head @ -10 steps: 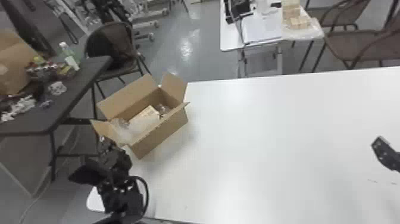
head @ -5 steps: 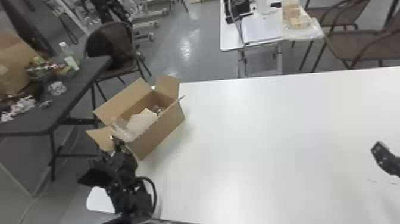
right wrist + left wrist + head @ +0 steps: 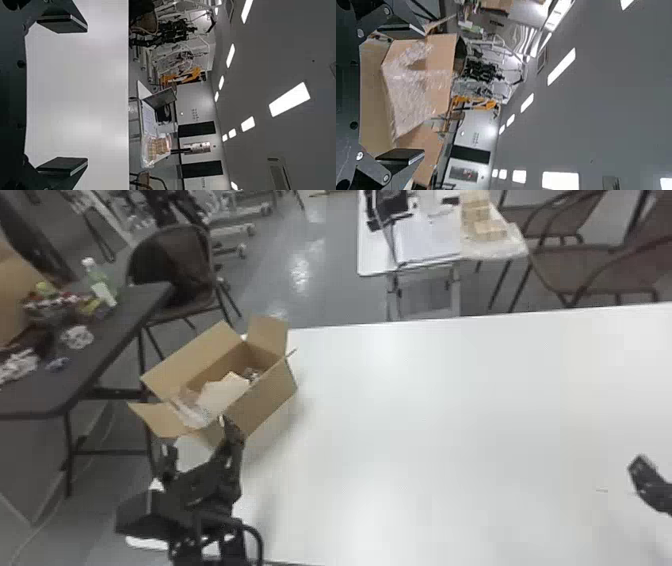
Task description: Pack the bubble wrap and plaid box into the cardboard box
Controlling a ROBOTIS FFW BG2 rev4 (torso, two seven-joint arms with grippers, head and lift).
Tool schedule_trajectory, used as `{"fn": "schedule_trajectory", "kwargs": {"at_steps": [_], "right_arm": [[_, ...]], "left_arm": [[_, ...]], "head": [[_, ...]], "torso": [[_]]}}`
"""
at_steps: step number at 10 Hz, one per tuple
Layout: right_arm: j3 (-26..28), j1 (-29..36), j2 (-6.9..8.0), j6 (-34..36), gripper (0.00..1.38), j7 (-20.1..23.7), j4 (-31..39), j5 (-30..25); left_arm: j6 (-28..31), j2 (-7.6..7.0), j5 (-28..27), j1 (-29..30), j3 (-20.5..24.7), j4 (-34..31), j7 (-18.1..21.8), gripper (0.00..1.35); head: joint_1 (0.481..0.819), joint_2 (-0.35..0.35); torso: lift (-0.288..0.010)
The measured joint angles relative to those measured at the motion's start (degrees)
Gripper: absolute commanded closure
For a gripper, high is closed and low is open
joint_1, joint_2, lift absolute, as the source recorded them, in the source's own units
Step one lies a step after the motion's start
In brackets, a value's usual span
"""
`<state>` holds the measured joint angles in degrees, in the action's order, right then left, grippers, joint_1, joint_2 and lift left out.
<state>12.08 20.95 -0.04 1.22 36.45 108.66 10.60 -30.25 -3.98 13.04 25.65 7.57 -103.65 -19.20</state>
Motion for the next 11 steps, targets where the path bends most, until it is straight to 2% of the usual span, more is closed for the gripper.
{"fn": "schedule_trajectory", "kwargs": {"at_steps": [1, 3, 4, 7, 11], "right_arm": [[0.3, 1.4, 0.03, -1.1, 0.12, 0.0, 0.0, -0.5], [0.4, 4.4, 0.04, -3.9, 0.11, -0.4, 0.3, -3.1], [0.4, 5.9, 0.04, -5.6, 0.11, -1.1, 0.5, -4.9], [0.5, 9.3, 0.04, -7.6, 0.12, -2.1, 1.6, -7.3], [0.5, 10.1, 0.04, -7.9, 0.12, -2.0, 1.7, -7.6]], "left_arm": [[-0.1, -0.11, -2.0, 2.5, -2.2, -1.6, 1.8, 0.21], [1.8, -0.27, -5.0, 7.3, -4.2, -2.8, 8.7, 0.21], [3.0, -0.38, -6.0, 9.8, -5.2, -2.9, 10.2, 0.21], [5.3, -0.6, -7.9, 13.0, -7.1, -2.9, 10.5, 0.2], [7.3, -0.68, -8.4, 12.7, -6.1, -3.2, 14.7, 0.11]], "head": [[0.695, 0.198], [0.695, 0.143], [0.695, 0.117], [0.695, 0.085], [0.695, 0.072]], "torso": [[-0.159], [-0.159], [-0.159], [-0.159], [-0.159]]}}
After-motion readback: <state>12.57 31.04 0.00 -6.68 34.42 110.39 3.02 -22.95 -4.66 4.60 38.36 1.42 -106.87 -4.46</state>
